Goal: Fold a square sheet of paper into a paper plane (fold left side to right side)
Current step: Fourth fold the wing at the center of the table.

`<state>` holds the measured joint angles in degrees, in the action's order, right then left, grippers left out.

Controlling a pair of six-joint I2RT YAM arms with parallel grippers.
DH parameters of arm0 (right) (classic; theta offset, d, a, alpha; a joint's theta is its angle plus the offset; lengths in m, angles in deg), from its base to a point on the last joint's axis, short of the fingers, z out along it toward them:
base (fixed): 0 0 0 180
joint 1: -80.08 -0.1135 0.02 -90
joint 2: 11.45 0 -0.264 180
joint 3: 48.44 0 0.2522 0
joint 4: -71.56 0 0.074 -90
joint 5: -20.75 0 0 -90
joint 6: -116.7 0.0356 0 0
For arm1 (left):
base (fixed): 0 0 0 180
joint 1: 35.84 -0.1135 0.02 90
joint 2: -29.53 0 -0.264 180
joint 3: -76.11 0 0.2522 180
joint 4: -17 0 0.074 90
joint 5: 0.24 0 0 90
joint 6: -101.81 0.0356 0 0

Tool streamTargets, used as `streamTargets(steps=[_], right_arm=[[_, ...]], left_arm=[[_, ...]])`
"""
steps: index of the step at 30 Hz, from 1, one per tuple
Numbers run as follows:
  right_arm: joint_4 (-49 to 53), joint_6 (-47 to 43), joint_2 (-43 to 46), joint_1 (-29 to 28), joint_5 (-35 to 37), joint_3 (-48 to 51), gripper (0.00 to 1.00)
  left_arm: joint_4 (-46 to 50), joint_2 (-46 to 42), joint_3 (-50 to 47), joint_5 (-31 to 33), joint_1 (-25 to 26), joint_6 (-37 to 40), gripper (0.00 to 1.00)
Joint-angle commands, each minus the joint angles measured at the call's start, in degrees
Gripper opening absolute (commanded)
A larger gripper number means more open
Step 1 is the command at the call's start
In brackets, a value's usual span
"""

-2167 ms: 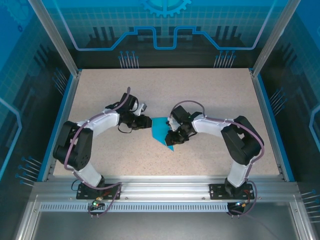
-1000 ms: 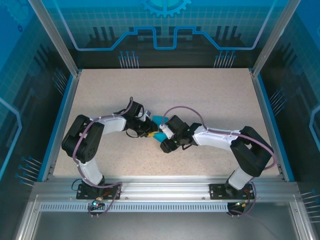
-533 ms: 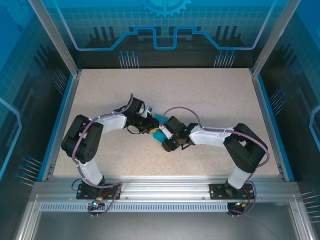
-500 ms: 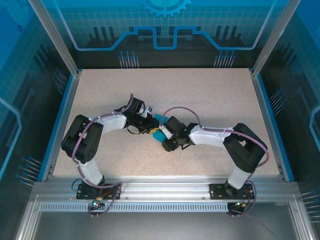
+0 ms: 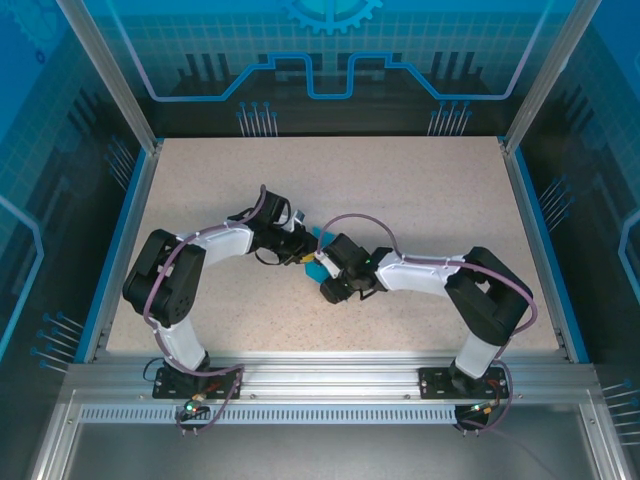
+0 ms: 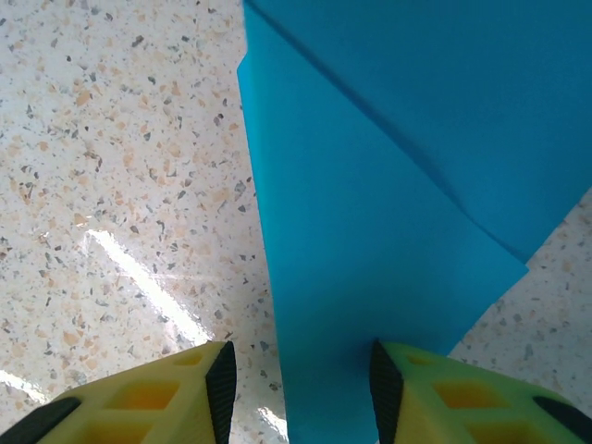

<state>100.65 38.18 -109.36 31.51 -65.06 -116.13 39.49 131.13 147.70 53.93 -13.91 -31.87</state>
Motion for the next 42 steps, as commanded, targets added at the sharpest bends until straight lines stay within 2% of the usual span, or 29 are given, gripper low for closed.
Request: streamTargets(steps=[1, 6, 11, 14, 19, 22, 26, 36, 40, 42], right_arm=[[-0.7, -0.8, 1.6, -1.3, 3.3, 0.7, 0.45], [-0.3, -0.7, 2.0, -2.2, 7.5, 1.0, 0.45], [-0.7, -0.7, 1.8, -2.6, 8.0, 1.3, 0.42], [-0.6, -0.6, 1.5, -2.6, 8.1, 1.3, 0.36], [-0.6, -0.5, 1.7, -2.6, 7.7, 1.8, 0.19], [-0.9, -0.3, 1.6, -2.5, 6.9, 2.2, 0.11], [-1.1, -0.2, 1.8, -1.9, 4.8, 2.4, 0.04], [1.0, -0.8, 3.4, 1.5, -4.8, 0.7, 0.02], [1.8, -0.6, 2.9, 3.9, -12.0, -0.1, 0.02], [2.2, -0.3, 2.3, 5.1, -15.5, -0.5, 0.01]], left_arm=[[2.1, -0.8, 1.6, -0.1, 0.5, -1.4, 0.16], [2.4, -0.7, 1.7, 0.2, 0.5, -1.5, 0.16], [2.8, -0.7, 1.7, 0.7, 0.5, -1.5, 0.16], [3.2, -0.8, 1.7, 0.8, 0.5, -1.4, 0.16], [4.2, -1.6, 1.6, 1.8, 0.4, -0.8, 0.17], [4.8, -2.3, 1.5, 2.2, 0.1, -0.1, 0.23], [5.0, -3.7, 1.2, 2.2, -0.6, 0.6, 0.33], [8.2, -11.0, 0.3, 3.5, -5.2, 4.2, 0.55], [8.4, -13.9, -1.8, 4.7, -7.4, 4.3, 0.57], [8.5, -14.1, -2.7, 4.8, -7.5, 4.5, 0.55]])
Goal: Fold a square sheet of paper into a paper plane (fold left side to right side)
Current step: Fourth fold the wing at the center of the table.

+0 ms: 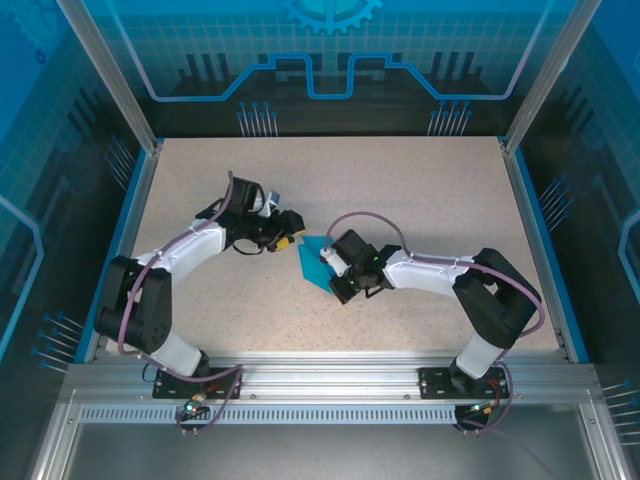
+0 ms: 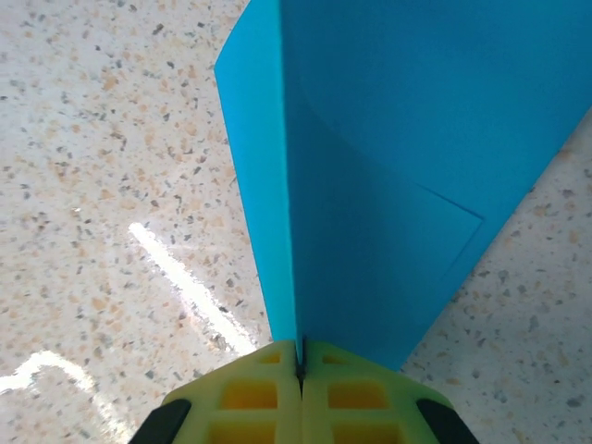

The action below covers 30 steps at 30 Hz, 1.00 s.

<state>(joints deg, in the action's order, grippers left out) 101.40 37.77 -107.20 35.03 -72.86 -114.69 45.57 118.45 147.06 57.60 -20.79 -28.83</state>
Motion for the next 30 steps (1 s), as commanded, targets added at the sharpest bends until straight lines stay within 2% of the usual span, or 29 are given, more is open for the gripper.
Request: streamTargets(steps=[1, 6, 13, 20, 30], right_arm=[[1.5, 0.2, -0.2, 2.0, -9.4, -2.1, 0.01], [1.4, 1.0, -1.8, 4.3, -16.2, -2.3, 0.01], [0.5, 2.2, -4.1, 6.4, -21.0, -1.9, 0.01], [-2.7, 4.5, -5.9, 8.3, -25.8, -0.3, 0.01], [-2.9, 4.7, -7.6, 9.1, -26.0, 0.5, 0.02]], left_arm=[[2.3, -1.2, -2.5, 0.8, -0.6, 1.5, 0.53], [-0.1, 1.3, -5.5, -1.1, 0.4, 1.1, 0.4], [-3.2, 6.1, -5.8, -2.5, 3.8, -0.1, 0.33], [-5.1, 10.1, -5.0, -2.6, 5.9, -1.0, 0.3], [-5.9, 14.6, -2.6, -2.5, 7.5, -1.1, 0.32]])
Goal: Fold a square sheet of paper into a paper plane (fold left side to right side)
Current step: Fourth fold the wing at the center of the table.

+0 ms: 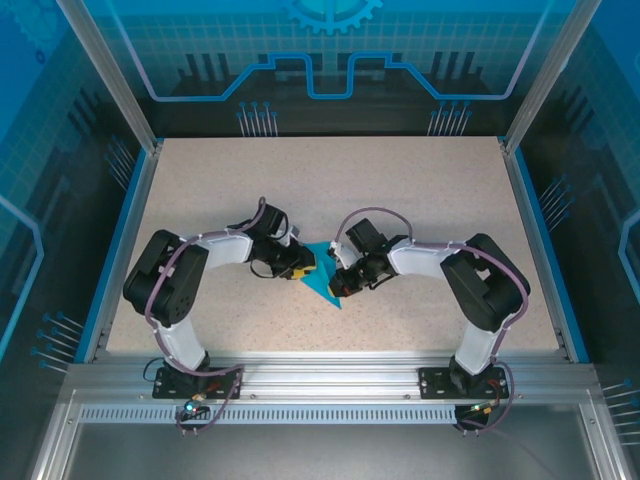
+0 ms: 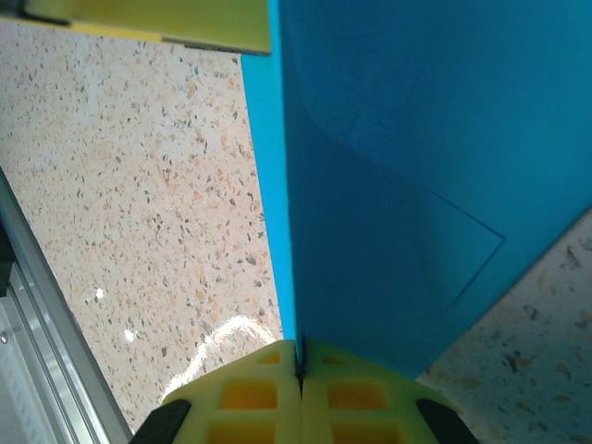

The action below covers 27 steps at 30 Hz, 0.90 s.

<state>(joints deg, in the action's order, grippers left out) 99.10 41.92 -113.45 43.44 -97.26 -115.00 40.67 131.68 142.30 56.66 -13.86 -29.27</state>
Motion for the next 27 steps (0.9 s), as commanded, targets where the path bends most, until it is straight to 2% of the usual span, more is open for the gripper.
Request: streamTargets(steps=[1, 15, 27], right_arm=[[-0.7, 0.5, -1.5, 0.7, -1.5, 0.8, 0.02], [-0.9, 0.7, -2.2, 0.8, -1.7, 0.9, 0.04], [-0.9, 1.4, 1.4, 1.4, -1.7, 0.4, 0.21]], left_arm=[[-0.9, 1.6, 2.5, -1.4, 0.7, -0.7, 0.32], [0.6, 4.6, 4.9, 0.0, 0.8, -0.4, 0.35], [2.5, 5.6, 5.1, 1.4, 0.8, -0.2, 0.36]])
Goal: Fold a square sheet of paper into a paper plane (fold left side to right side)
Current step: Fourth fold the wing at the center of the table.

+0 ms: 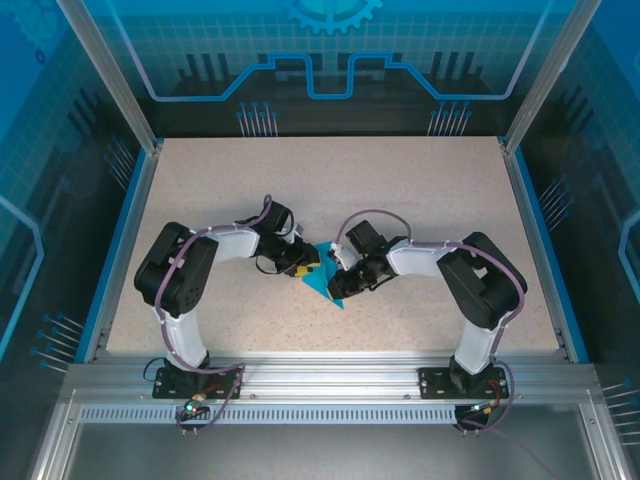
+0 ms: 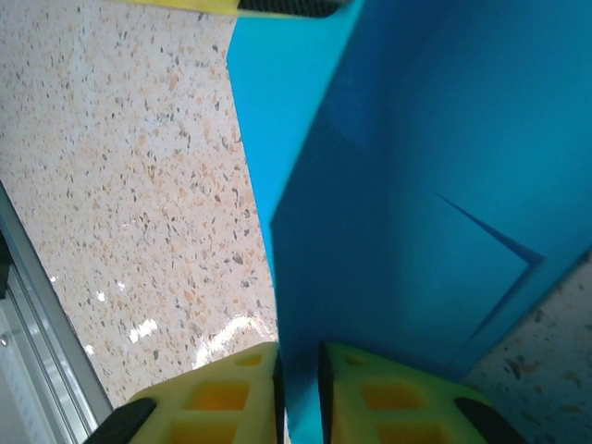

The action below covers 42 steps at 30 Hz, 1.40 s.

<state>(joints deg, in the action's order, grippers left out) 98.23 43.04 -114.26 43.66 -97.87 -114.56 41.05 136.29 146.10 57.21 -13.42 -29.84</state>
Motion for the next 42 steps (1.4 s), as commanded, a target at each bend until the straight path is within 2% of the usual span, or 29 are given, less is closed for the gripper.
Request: streamTargets(steps=[1, 8, 17, 24, 36, 42], right_arm=[[0.0, 0.3, 2.6, 1.3, -1.3, -0.2, 0.23], [0.9, 0.2, 4.9, 1.7, -2.2, -0.9, 0.32], [2.9, 1.1, 5.5, 1.8, 1.5, -2.3, 0.4], [-3.1, 6.7, 3.8, 2.2, -1.7, -2.8, 0.42], [-3.3, 8.8, -0.7, 2.2, -2.1, -5.7, 0.41], [-2.7, 8.8, -1.9, 2.2, -1.7, -6.4, 0.29]], left_arm=[[2.1, 1.1, 1.3, 0.8, 0.4, 0.4, 0.36], [2.1, 1.3, 1.2, 0.9, 0.4, 0.2, 0.36], [2.1, 1.1, 1.1, 0.9, 0.4, 0.3, 0.36], [2.1, 1.0, 1.1, 0.9, 0.4, 0.2, 0.36], [2.0, 1.0, 1.0, 0.8, 0.4, 0.1, 0.36], [2.2, 0.9, 0.9, 0.8, 0.4, 0.2, 0.36]])
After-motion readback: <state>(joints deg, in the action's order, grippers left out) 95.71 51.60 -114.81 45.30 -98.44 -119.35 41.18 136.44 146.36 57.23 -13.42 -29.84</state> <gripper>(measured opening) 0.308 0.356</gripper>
